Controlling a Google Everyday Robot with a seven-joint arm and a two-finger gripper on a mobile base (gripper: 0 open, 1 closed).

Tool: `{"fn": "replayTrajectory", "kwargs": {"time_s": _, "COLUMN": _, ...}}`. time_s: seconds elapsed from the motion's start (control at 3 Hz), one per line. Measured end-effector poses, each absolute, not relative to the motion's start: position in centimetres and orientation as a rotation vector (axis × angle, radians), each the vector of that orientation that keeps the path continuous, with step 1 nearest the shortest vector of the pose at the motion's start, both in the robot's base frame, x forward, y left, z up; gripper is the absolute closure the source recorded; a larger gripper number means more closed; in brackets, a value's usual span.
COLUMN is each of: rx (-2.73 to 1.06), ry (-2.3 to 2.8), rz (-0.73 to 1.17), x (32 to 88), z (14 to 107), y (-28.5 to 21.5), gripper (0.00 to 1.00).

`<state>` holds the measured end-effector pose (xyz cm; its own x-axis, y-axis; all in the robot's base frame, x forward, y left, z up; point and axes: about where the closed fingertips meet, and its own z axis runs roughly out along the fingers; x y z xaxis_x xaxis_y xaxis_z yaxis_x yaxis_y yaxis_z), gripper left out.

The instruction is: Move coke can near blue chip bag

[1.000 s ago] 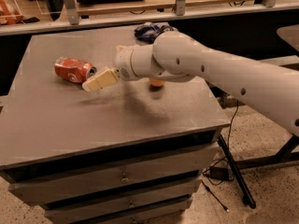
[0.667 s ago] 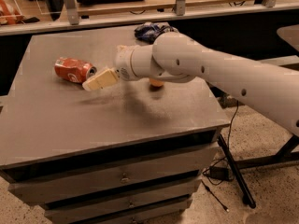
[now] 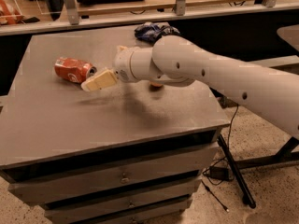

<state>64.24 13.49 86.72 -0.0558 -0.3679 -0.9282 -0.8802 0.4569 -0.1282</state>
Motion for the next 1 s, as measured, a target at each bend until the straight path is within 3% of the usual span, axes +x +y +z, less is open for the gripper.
{"fn": "replayTrajectory", "kwargs": {"time_s": 1.0, "rx": -1.09, "ry": 1.666, "rz": 0.637, "x": 63.6, "z": 85.9, "y": 16.7, "gripper": 0.0}}
